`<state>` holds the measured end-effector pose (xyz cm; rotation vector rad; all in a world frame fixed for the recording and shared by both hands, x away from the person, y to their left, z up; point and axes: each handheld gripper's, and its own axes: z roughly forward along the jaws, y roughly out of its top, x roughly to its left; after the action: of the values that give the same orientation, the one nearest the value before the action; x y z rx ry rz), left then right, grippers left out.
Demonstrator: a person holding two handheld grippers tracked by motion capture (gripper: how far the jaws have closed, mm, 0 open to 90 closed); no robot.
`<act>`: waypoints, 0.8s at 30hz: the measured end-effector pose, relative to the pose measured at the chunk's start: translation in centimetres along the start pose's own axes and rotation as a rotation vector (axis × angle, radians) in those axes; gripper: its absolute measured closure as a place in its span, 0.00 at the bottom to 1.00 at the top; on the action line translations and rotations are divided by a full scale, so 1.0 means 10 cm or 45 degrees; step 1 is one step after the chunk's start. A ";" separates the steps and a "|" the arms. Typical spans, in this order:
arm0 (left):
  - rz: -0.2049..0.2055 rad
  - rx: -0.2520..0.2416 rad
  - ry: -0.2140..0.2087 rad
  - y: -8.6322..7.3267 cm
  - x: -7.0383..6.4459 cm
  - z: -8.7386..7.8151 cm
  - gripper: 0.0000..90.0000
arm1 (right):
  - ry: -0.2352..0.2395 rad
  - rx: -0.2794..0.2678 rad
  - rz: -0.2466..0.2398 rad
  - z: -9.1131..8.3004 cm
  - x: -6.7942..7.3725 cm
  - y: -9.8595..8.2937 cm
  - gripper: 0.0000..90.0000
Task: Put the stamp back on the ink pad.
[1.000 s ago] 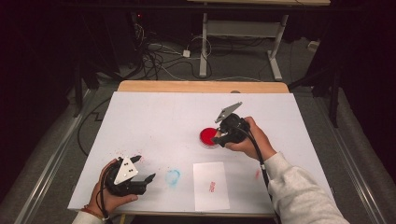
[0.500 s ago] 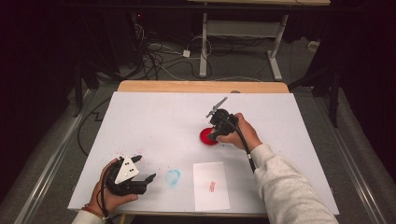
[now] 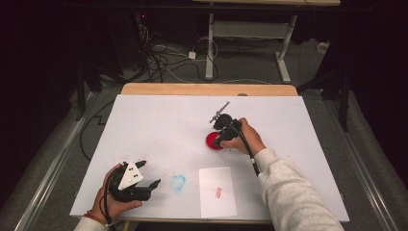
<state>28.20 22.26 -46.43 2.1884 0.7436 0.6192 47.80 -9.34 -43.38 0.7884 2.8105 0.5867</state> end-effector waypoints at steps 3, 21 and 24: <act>0.003 0.001 -0.001 0.00 0.00 0.00 0.24 | 0.001 -0.005 0.006 0.00 0.00 -0.01 0.61; 0.014 -0.004 0.007 0.01 0.00 0.00 0.24 | -0.015 -0.138 0.030 -0.19 0.03 -0.04 0.48; 0.015 -0.003 0.008 0.01 0.00 0.00 0.24 | -0.022 -0.187 0.036 -0.27 0.03 -0.06 0.44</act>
<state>28.26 22.21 -46.34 2.1912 0.7337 0.6327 46.56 -10.53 -41.17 0.8009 2.7071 0.7764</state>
